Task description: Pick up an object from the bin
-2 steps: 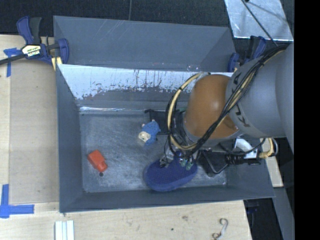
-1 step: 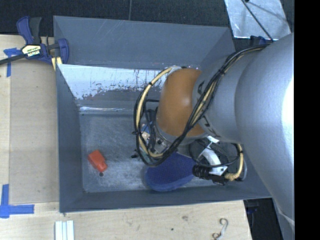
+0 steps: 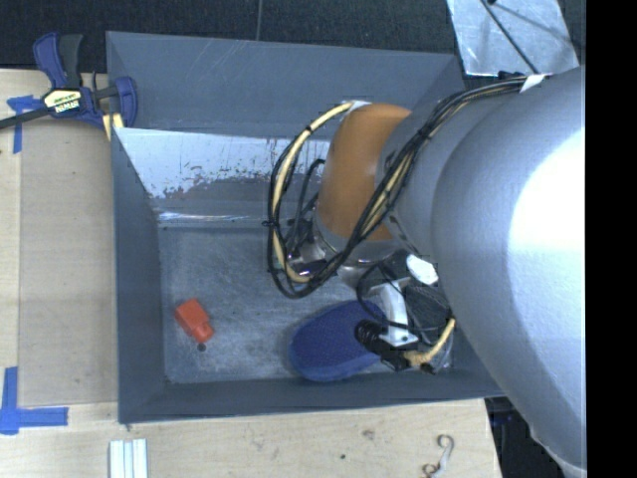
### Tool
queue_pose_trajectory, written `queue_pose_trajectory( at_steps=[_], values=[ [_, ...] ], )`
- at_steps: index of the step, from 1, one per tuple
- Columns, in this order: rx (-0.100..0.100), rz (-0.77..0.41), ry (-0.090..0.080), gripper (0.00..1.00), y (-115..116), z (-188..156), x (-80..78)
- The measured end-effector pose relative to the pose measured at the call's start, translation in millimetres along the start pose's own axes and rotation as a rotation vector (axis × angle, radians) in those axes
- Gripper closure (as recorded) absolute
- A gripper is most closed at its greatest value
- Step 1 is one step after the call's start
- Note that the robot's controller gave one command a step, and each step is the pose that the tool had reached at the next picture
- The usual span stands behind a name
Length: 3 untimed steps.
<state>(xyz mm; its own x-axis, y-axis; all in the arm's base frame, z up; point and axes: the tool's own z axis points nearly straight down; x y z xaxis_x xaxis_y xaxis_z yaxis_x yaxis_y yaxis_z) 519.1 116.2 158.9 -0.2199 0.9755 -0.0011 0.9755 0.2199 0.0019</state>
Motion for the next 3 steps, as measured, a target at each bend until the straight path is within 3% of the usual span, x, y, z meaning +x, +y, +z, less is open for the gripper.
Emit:
queue_pose_trajectory(
  at_steps=[1,2,3],
  values=[
    [-0.009,-0.213,-0.001,1.0,19,-243,-22.0],
    [0.006,-0.308,0.0,1.0,49,-171,-80.3],
    [-0.008,-0.54,-0.003,1.0,33,-316,-56.6]
  ],
)
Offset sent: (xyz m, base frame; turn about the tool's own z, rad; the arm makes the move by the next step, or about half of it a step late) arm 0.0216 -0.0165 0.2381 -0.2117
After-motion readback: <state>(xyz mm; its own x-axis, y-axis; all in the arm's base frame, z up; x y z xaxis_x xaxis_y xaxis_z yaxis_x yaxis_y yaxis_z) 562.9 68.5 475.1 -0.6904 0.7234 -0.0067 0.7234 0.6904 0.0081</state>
